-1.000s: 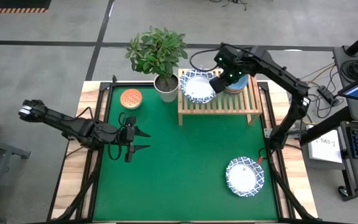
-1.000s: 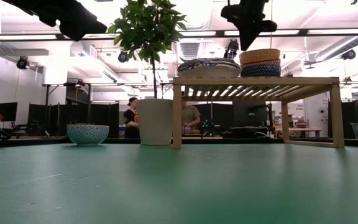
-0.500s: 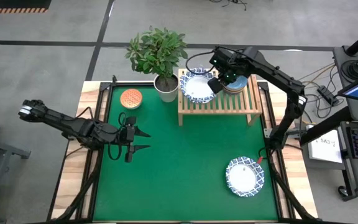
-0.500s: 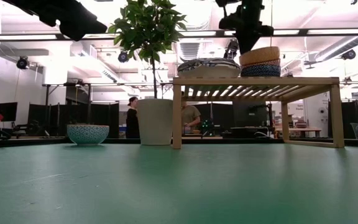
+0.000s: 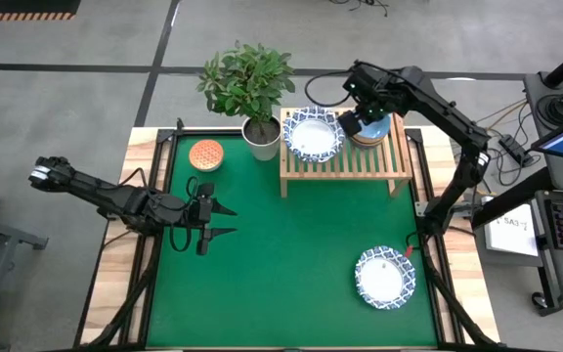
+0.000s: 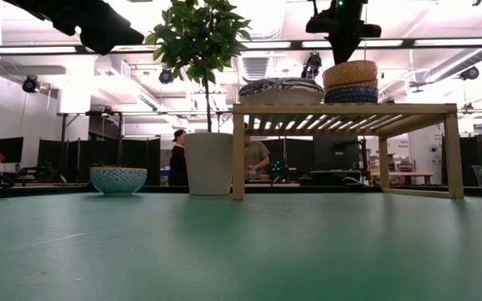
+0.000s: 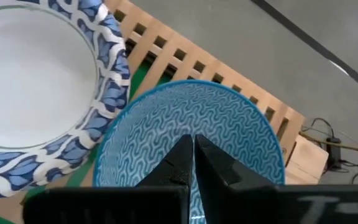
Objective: Place and stack bowls onto a shelf
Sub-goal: Adjust the light blue bowl, then stack the white plate on top of the white plate on the shelf
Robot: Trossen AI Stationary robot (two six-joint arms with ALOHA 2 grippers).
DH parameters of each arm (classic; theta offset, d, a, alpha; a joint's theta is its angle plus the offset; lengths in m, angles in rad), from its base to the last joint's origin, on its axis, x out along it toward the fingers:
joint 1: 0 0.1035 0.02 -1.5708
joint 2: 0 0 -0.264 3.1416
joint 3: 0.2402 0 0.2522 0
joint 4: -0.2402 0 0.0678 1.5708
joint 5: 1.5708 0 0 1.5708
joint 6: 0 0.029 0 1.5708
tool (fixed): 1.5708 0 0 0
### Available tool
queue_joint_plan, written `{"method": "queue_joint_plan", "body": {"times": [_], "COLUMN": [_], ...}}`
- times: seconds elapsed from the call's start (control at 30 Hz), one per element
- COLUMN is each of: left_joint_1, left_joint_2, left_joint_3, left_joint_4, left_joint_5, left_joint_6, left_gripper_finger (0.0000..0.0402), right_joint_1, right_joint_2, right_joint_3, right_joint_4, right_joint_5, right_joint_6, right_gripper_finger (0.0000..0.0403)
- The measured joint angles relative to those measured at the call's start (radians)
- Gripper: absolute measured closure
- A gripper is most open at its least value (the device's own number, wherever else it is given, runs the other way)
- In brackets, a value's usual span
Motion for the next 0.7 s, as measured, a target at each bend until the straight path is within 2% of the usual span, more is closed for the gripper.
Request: {"method": "queue_joint_plan", "body": {"times": [0.17,0.37,0.5,0.7], "left_joint_1": [0.000,0.000,0.000,0.000], "left_joint_2": [0.000,0.000,0.000,0.000], "left_joint_3": [0.000,0.000,0.000,0.000], "left_joint_4": [0.000,0.000,0.000,0.000], "left_joint_5": [0.000,0.000,0.000,0.000], "left_joint_6": [0.000,0.000,0.000,0.000], "left_gripper_finger": [0.0229,0.0229,0.0229,0.0229], "right_joint_1": [0.028,0.104,0.161,0.174], "right_joint_2": [-0.027,-0.120,-0.213,-0.358], "right_joint_3": [0.000,-0.024,-0.103,-0.301], "right_joint_4": [0.007,0.019,0.022,0.065], "right_joint_5": [-0.013,-0.002,0.100,0.130], "right_joint_6": [-0.010,0.040,0.118,0.229], "right_gripper_finger": [0.0394,0.0394,0.0394,0.0394]}}
